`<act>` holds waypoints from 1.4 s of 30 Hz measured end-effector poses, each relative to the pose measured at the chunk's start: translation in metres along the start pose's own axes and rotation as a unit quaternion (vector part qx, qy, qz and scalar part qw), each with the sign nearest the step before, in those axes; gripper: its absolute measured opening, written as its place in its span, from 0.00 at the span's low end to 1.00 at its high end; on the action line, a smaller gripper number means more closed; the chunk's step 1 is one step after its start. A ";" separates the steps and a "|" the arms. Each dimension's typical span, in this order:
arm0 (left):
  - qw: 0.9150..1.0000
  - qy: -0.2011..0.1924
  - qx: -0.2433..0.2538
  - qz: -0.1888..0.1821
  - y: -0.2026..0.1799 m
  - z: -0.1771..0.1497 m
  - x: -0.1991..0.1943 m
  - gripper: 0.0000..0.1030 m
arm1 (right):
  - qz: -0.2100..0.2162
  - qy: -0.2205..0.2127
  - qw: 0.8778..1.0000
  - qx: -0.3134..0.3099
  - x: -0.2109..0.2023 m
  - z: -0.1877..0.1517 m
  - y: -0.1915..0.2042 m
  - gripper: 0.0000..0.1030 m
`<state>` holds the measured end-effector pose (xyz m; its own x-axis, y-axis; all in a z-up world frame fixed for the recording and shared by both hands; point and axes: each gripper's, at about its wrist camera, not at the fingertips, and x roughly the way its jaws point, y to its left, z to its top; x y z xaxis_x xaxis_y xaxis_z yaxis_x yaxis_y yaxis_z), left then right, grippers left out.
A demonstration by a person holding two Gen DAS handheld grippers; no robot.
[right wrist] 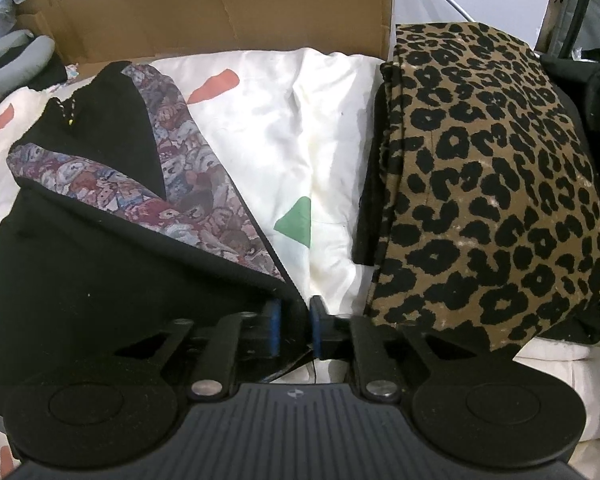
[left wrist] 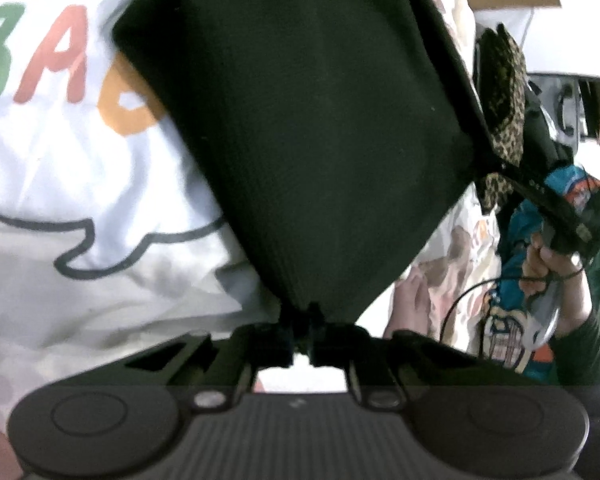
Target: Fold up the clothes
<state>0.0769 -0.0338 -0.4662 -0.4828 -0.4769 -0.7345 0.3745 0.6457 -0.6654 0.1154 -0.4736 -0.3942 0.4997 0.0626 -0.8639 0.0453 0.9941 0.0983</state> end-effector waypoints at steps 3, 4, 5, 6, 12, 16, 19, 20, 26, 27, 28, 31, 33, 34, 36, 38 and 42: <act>1.000 0.006 0.011 0.002 -0.003 -0.001 -0.005 0.03 | -0.002 0.004 1.000 -0.002 -0.002 0.001 0.001 0.04; 1.000 0.007 0.013 0.003 -0.004 -0.001 -0.007 0.02 | -0.003 0.006 1.000 -0.003 -0.002 0.001 0.001 0.04; 1.000 0.008 0.016 0.004 -0.005 -0.001 -0.008 0.02 | -0.004 0.008 1.000 -0.004 -0.003 0.002 0.002 0.04; 1.000 0.009 0.019 0.005 -0.006 -0.002 -0.009 0.02 | -0.005 0.010 1.000 -0.006 -0.004 0.003 0.002 0.04; 0.999 0.016 0.027 0.008 -0.009 -0.002 -0.008 0.02 | -0.013 0.022 1.000 -0.011 -0.003 0.003 0.002 0.04; 0.999 0.018 0.032 0.017 -0.008 -0.001 0.001 0.02 | -0.023 0.033 0.999 -0.013 0.004 0.002 0.002 0.04; 0.999 0.015 0.017 0.022 0.000 0.000 0.005 0.03 | -0.018 0.034 0.999 -0.001 0.014 0.000 -0.003 0.05; 0.999 0.016 0.018 0.023 -0.001 0.000 0.003 0.05 | -0.018 0.034 0.999 0.005 0.016 0.000 -0.005 0.07; 1.000 0.004 0.018 0.023 0.000 0.003 -0.028 0.22 | -0.017 0.035 0.999 0.017 0.003 -0.001 -0.015 0.30; 1.000 -0.003 0.014 0.020 0.002 0.005 -0.036 0.24 | -0.015 0.034 0.999 0.018 0.000 -0.002 -0.016 0.30; 1.000 -0.013 0.011 0.019 0.002 0.008 -0.044 0.26 | -0.014 0.033 0.999 0.018 -0.003 -0.003 -0.016 0.30; 0.999 -0.046 0.007 0.018 0.003 0.019 -0.066 0.27 | -0.009 0.029 0.999 0.019 -0.014 -0.005 -0.017 0.30; 0.997 -0.070 0.007 0.019 0.003 0.029 -0.078 0.29 | -0.006 0.024 1.000 0.015 -0.019 -0.005 -0.016 0.30; 0.997 -0.081 0.007 0.019 0.002 0.034 -0.083 0.31 | -0.004 0.021 1.000 0.012 -0.022 -0.004 -0.015 0.30; 0.995 -0.098 0.007 0.022 0.003 0.044 -0.091 0.32 | -0.002 0.016 1.000 0.008 -0.026 -0.003 -0.014 0.30; 0.993 -0.115 0.003 0.026 0.003 0.053 -0.099 0.33 | 0.000 0.010 1.000 0.005 -0.028 -0.001 -0.012 0.30; 0.986 -0.162 -0.006 0.028 0.004 0.072 -0.112 0.47 | 0.003 0.003 1.000 0.000 -0.029 0.002 -0.008 0.30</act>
<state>0.1893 -0.0210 -0.3964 -0.1837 -0.6049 -0.7748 0.3829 0.6819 -0.6232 0.1024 -0.4839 -0.3687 0.4952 0.0687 -0.8661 0.0422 0.9938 0.1030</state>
